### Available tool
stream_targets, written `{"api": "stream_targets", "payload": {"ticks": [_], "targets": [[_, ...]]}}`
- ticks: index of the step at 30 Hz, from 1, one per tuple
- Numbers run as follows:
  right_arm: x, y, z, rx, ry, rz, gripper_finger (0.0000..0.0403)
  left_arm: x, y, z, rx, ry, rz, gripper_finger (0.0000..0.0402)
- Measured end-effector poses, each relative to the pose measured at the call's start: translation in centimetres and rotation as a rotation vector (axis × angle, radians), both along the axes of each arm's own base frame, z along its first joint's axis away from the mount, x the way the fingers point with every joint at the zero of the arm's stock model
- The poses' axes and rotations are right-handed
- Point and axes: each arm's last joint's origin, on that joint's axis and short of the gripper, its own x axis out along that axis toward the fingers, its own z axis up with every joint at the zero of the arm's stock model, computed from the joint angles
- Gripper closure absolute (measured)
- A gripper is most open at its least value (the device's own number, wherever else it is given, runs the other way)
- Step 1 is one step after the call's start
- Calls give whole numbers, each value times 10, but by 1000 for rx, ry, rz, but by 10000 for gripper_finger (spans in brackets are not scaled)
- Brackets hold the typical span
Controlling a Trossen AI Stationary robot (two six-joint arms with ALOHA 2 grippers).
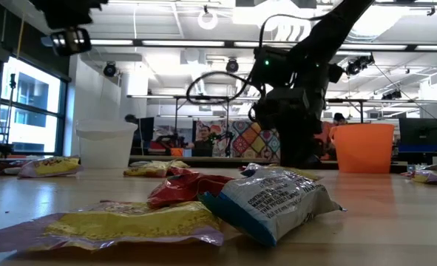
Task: Sort candy
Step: Put the yellow candy into the orange bucket
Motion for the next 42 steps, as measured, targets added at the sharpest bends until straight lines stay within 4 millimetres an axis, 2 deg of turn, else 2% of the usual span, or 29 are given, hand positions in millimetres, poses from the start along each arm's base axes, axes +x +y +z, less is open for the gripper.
{"api": "stream_targets", "payload": {"ticks": [1,3,8,14,17,20,25,30,37,42], "targets": [[-1,-1,6,-9,-21,-4,369,0,6,0,18,0,26,385],[-4,-4,22,-44,-72,-25,391,3,18,-1,56,-8,90,393],[-27,-26,67,-141,-140,-178,382,15,47,-8,109,7,212,401],[-90,-68,113,-410,-56,-543,399,38,64,-25,156,43,175,401],[-122,-86,130,-549,-13,-738,401,47,68,-33,164,60,164,401],[-146,-103,140,-663,15,-894,402,53,73,-38,157,66,181,401],[-169,-127,137,-731,132,-1028,402,56,78,-40,155,67,208,401],[-182,-143,127,-718,245,-1100,402,55,80,-39,165,69,241,401],[-175,-162,95,-635,377,-1079,403,55,87,-41,177,86,289,401],[-170,-173,72,-553,445,-1047,399,59,96,-52,155,139,339,401]]}}
